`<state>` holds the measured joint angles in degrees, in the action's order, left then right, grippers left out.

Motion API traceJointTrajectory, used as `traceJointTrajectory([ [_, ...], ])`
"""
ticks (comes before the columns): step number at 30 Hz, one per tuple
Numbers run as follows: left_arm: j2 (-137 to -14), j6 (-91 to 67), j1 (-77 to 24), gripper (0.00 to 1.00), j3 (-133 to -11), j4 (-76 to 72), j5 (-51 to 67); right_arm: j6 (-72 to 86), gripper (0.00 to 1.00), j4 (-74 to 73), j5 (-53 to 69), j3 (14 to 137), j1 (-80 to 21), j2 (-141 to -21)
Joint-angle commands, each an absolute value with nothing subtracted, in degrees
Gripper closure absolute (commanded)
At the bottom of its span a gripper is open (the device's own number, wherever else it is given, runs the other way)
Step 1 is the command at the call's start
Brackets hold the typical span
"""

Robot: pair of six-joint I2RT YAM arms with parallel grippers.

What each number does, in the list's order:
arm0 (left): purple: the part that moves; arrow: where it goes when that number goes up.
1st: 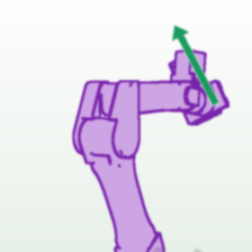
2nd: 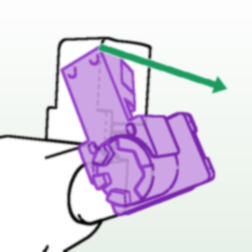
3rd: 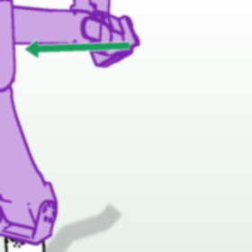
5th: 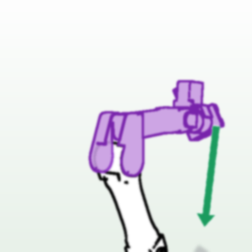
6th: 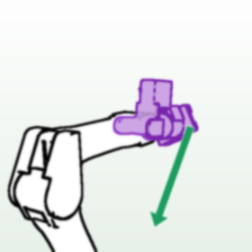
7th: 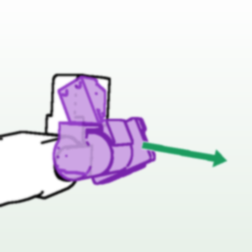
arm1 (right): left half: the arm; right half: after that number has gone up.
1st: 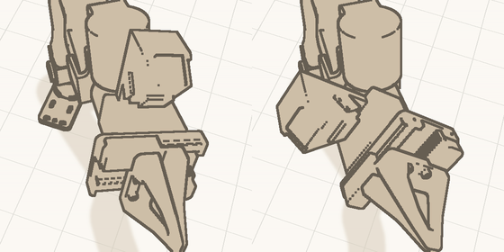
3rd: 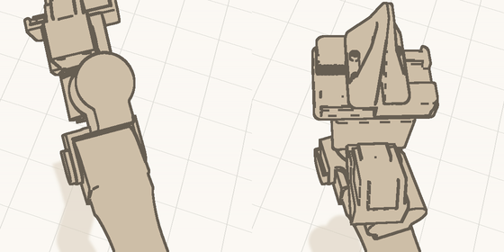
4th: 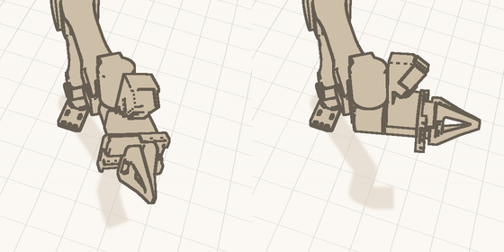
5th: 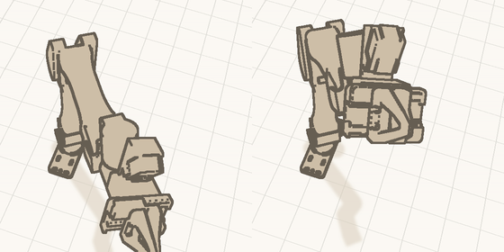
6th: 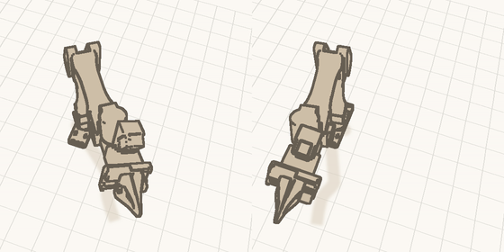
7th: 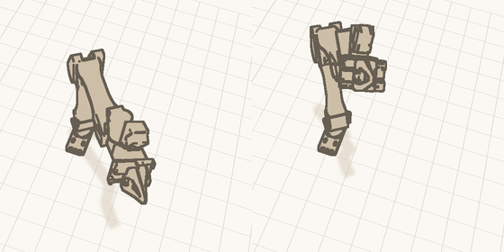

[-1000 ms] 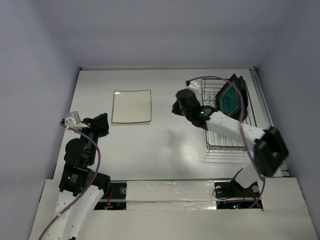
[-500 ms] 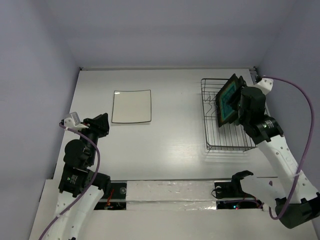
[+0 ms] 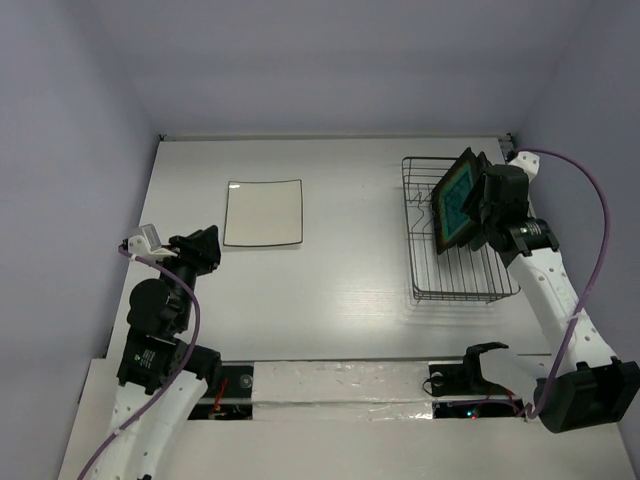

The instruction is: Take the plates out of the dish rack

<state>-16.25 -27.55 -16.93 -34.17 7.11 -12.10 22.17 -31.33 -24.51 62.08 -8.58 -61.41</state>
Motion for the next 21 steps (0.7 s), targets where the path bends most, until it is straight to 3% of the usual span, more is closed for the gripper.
traceJointTrajectory([
  [1, -16.4, -27.2, -17.3, 0.65, -34.1, 4.8, -11.9, 20.8, 0.48, -29.9, -23.9, 63.2, -8.1, -62.0],
  [8, -16.5, -27.2, -17.3, 0.65, -34.0, 4.7, -11.9, 20.8, 0.46, -29.1, -22.4, 62.6, -7.6, -62.3],
  [21, -16.2, -27.3, -17.3, 0.64, -34.1, 4.8, -11.9, 20.6, 0.54, -27.0, -17.0, 61.6, -7.6, -62.6],
])
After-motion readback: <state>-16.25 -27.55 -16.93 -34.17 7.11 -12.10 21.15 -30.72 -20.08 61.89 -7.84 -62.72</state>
